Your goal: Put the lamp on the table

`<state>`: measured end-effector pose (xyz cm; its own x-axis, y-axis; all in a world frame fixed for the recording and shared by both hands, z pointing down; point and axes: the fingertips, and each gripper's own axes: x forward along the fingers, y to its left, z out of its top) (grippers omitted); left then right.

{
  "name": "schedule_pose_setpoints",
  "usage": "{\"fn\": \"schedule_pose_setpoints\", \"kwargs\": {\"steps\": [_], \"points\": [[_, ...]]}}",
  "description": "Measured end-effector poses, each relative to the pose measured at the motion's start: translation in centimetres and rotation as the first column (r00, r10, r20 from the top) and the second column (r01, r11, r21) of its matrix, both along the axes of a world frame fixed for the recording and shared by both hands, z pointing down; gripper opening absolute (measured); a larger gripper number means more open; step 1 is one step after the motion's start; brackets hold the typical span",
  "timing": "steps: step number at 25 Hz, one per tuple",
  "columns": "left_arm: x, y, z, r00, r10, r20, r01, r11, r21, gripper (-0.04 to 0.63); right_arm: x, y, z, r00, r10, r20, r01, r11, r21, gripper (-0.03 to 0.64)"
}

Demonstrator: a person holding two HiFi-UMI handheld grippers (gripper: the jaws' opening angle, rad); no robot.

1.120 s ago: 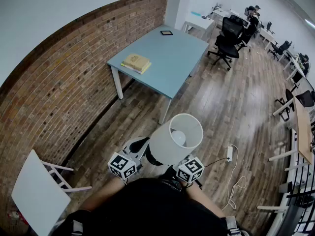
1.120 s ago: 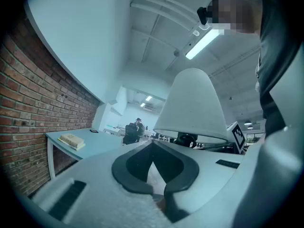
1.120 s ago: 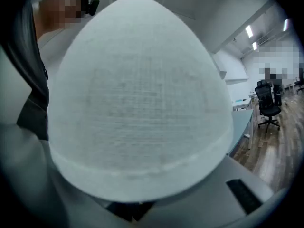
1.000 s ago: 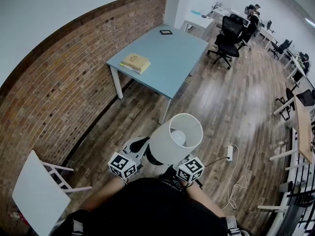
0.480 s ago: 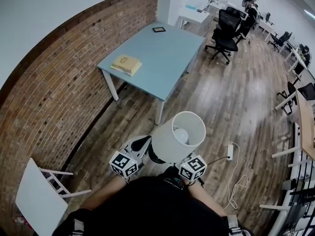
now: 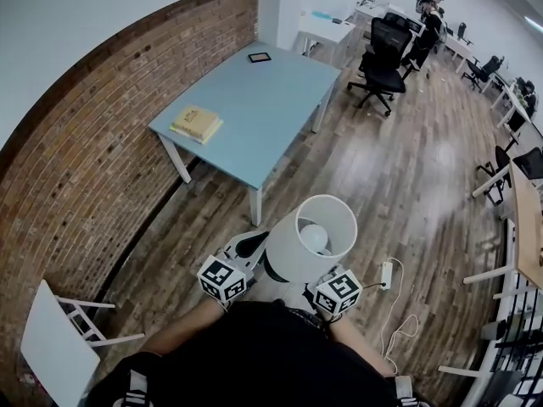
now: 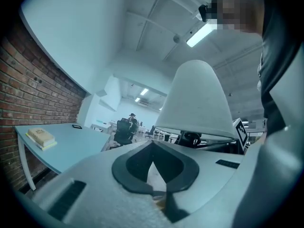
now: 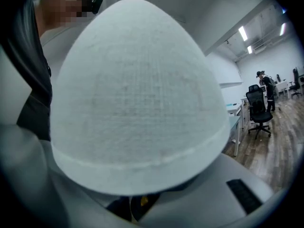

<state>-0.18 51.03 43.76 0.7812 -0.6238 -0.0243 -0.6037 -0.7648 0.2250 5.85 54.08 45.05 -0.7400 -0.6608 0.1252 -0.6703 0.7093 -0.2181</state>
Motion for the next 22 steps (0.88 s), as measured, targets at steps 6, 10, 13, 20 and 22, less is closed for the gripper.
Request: {"fn": "schedule_pose_setpoints", "kwargs": {"steps": [6,10,13,20,22], "points": [[5.0,-2.0,0.2,0.999,0.054,0.006,-0.054,0.999,0.001,0.009,5.0,-1.3,0.3,0.998,0.061,0.009,-0.061,0.998,0.0,0.12],[7.7,-3.6,0.9,0.995,0.1,0.002,-0.1,0.995,-0.017,0.009,7.6,-2.3,0.5,0.993,0.119,0.02,-0.119,0.993,-0.005,0.12],[9.6,-4.7,0.8,0.99,0.143,0.003,-0.143,0.99,-0.005,0.009,9.3,-3.0,0.6,0.987,0.159,0.015,-0.159,0.987,-0.004,0.12],[12.9,-9.1,0.8,0.974,0.227,-0.025,-0.228,0.974,-0.018,0.009,11.4,-6.6,0.5,0.975,0.222,0.014,-0.222,0.975,0.022,0.12],[13.2,-10.7,0.8,0.971,0.24,-0.021,-0.24,0.971,-0.013,0.009,11.4,-8.3,0.5,0.973,0.231,0.018,-0.232,0.972,0.026,0.12]]}}
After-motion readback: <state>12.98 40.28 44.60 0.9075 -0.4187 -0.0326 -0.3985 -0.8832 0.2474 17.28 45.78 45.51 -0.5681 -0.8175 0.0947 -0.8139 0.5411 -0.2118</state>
